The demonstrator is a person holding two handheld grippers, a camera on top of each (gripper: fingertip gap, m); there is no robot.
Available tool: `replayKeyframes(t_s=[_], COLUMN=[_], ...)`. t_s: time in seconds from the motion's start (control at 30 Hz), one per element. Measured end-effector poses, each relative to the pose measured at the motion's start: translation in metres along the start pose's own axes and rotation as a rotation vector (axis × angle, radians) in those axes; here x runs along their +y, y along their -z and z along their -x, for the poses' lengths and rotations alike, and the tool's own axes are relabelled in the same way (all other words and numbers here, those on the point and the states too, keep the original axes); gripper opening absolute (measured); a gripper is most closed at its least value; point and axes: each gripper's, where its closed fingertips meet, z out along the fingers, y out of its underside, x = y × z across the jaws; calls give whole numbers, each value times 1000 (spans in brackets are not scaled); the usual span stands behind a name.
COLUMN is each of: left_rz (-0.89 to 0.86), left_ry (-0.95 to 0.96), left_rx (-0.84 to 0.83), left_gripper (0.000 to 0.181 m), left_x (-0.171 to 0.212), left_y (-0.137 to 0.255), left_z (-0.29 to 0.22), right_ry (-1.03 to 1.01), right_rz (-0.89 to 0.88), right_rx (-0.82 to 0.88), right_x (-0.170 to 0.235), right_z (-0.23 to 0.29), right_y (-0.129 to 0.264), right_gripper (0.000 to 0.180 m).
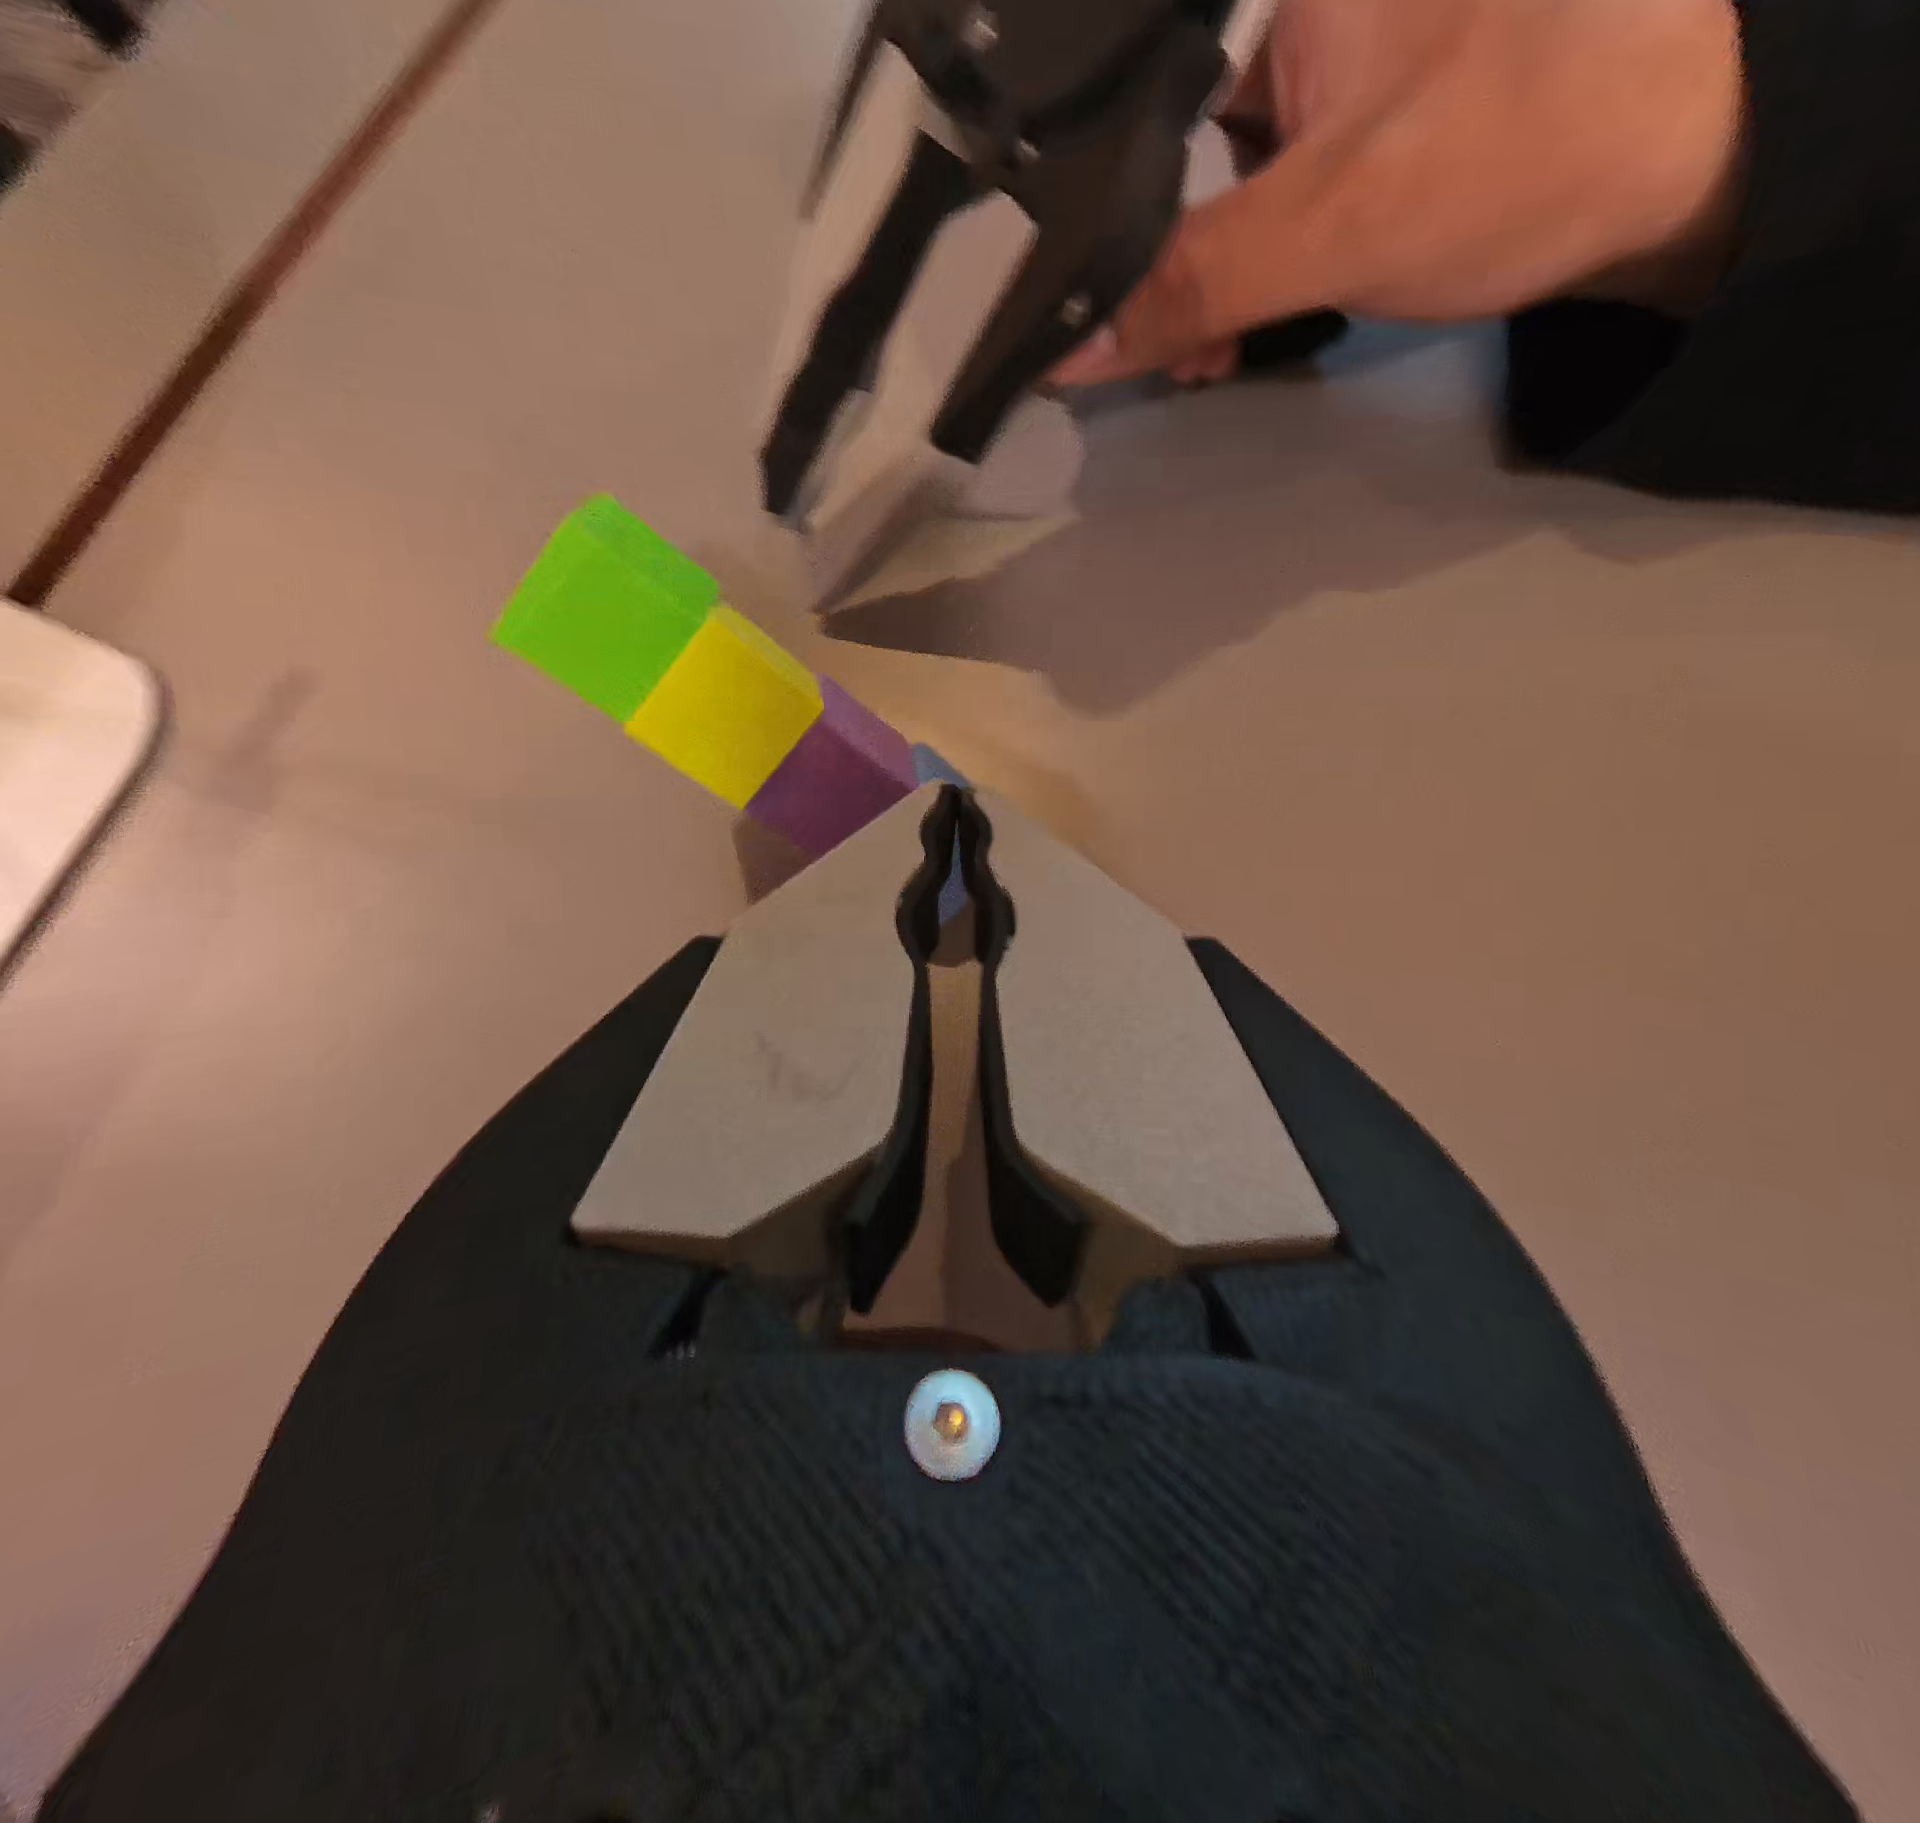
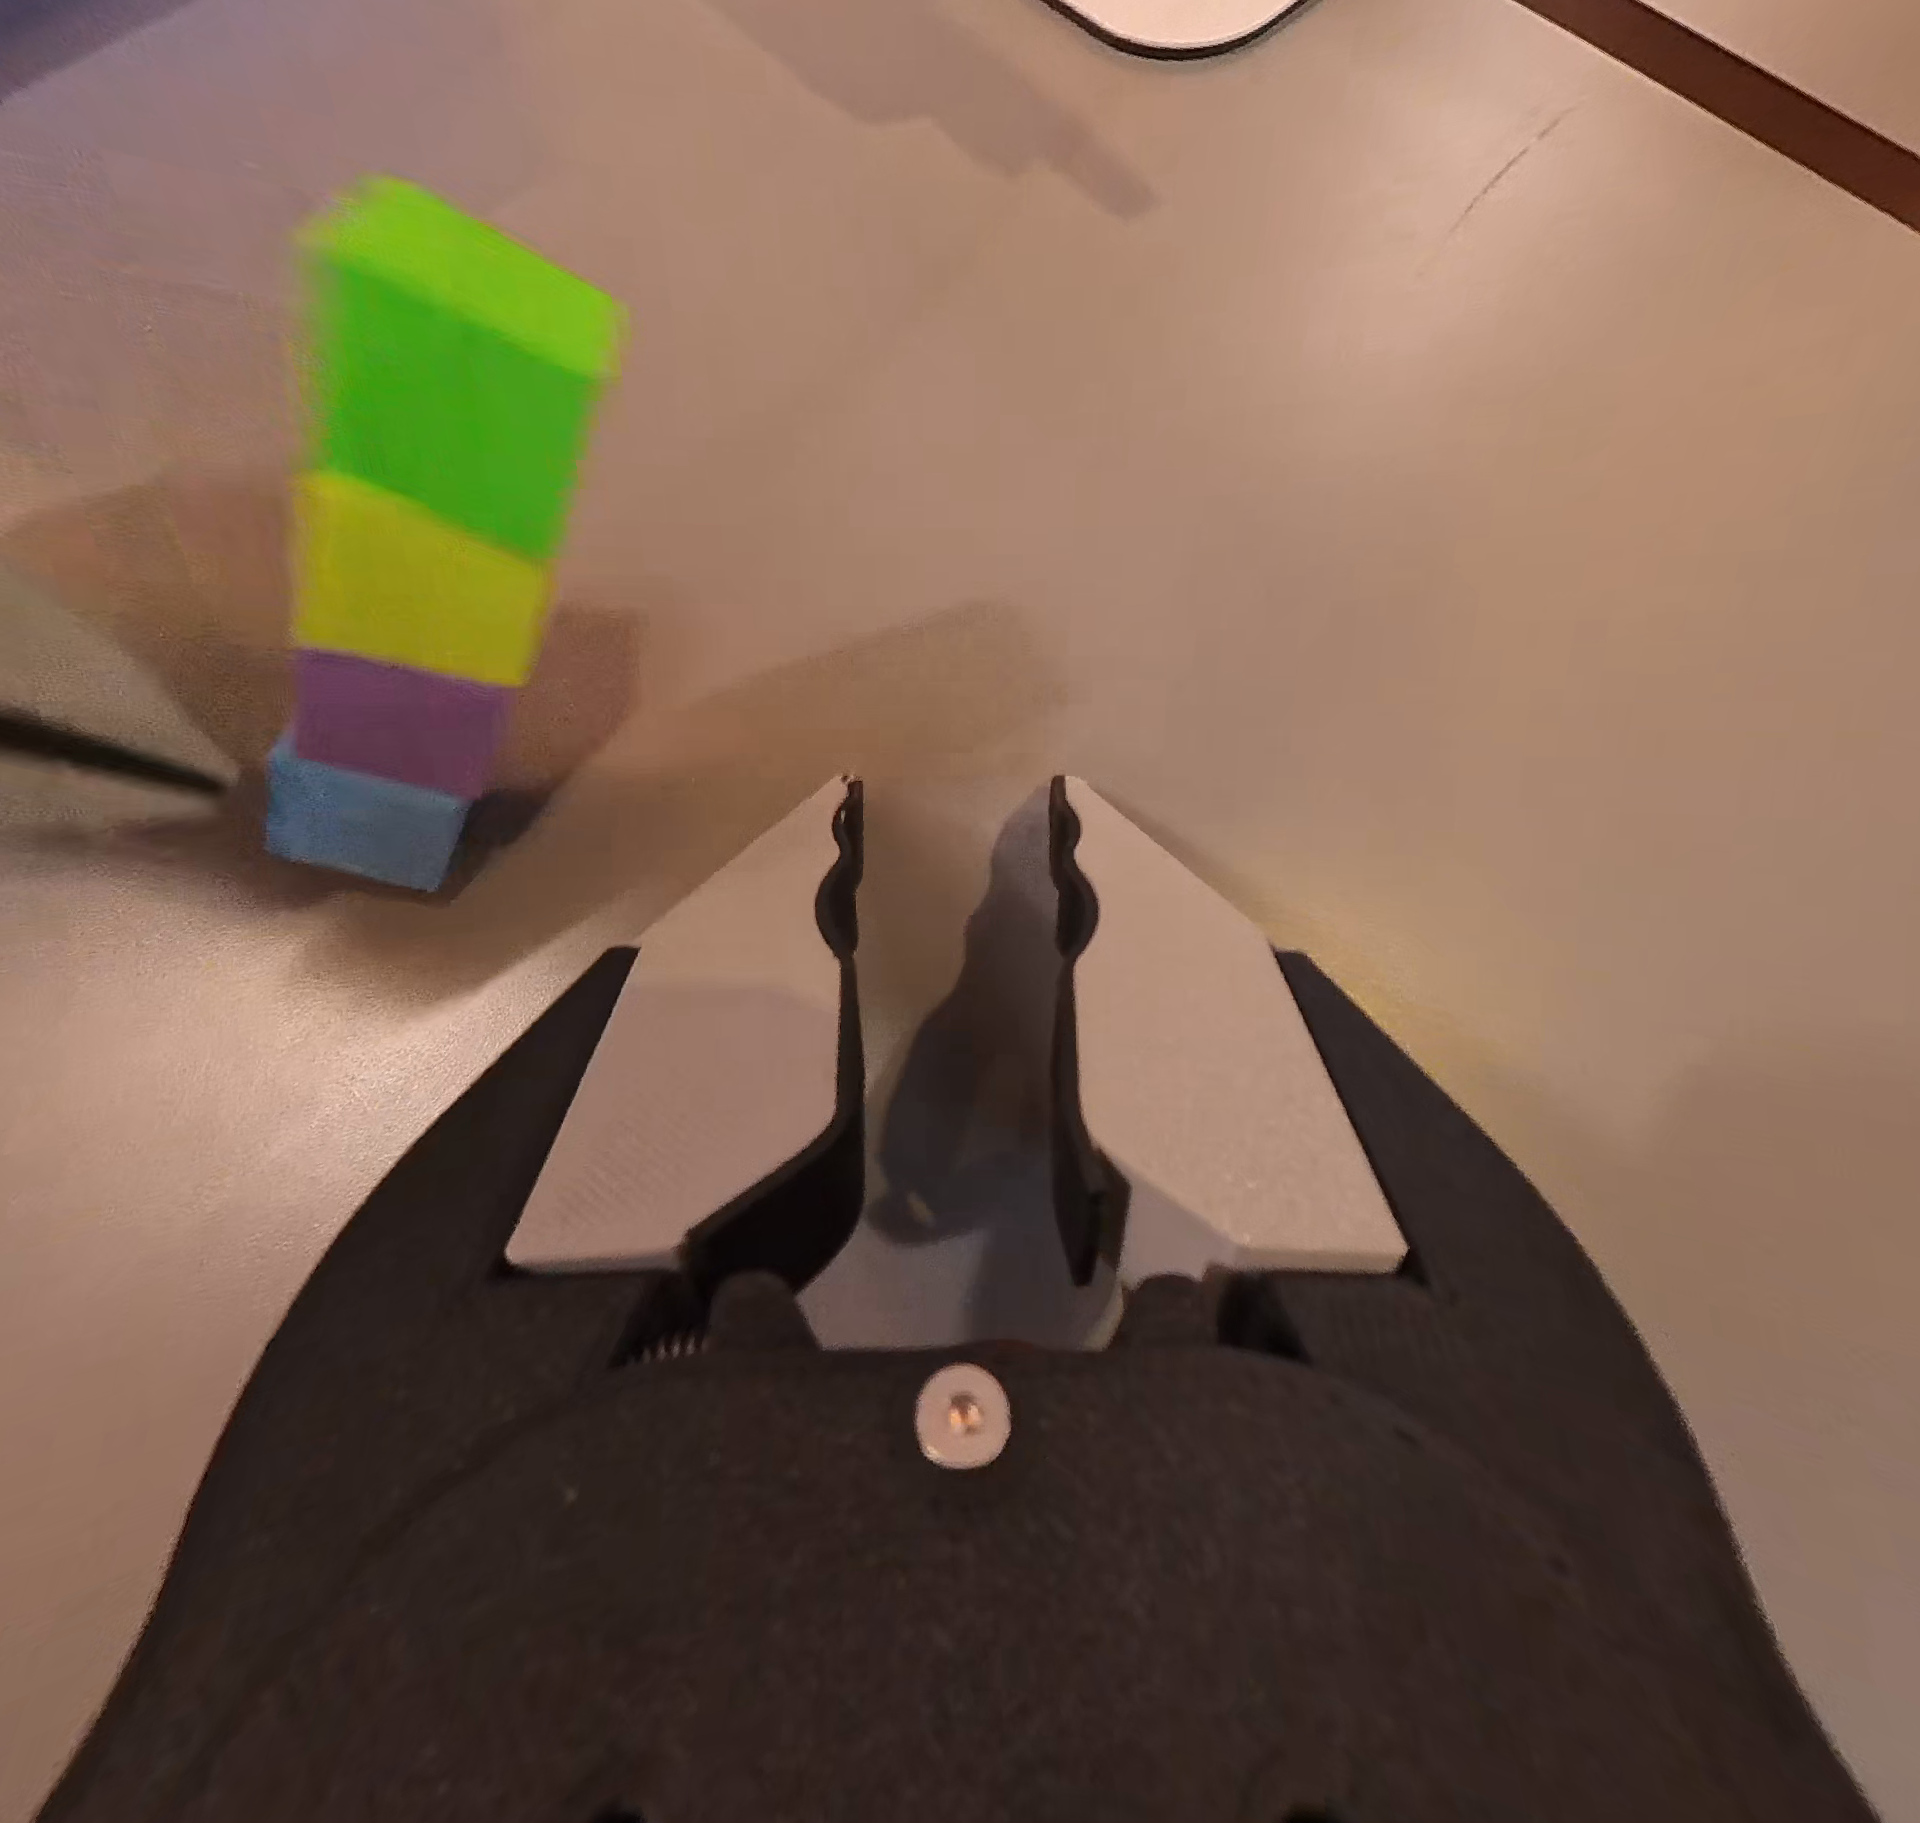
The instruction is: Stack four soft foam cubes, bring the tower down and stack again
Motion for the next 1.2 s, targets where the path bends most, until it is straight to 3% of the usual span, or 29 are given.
replayKeyframes(t_s=[0.17, 0.4, 0.53, 0.67, 0.8, 0.87, 0.97, 1.13, 1.2], left_rz=[-59, 41, 91, 106, 101, 98, 93, 86, 85], left_ry=[3, 7, 119, 212, 233, 238, 245, 283, 285], left_rx=[-142, -309, -307, -270, -236, -216, -183, -158, -156], left_gripper=[0, 0, 3, 16, 12, 11, 5, 6, 6], left_x=[-5, 33, 61, 69, 70, 70, 70, 70, 70], left_y=[12, 2, -9, -9, -9, -8, -9, -8, -8], left_z=[29, 73, 91, 97, 93, 90, 87, 87, 87], right_ry=[10, 9, -16, -45, -65, -43, 59, 195, 234], right_rz=[3, -19, -116, -106, -118, -172, -251, -149, -95], right_rx=[22, 106, 126, 152, 87, -55, -383, -502, -455], right_x=[1, 0, -14, -9, -11, -21, -34, -16, -7], right_z=[-3, -20, -25, -35, -29, -8, 46, 83, 85], right_y=[0, 7, 18, 20, 19, 27, 50, 42, 27], right_gripper=[31, 25, 25, 29, 32, 32, 0, 0, 2])
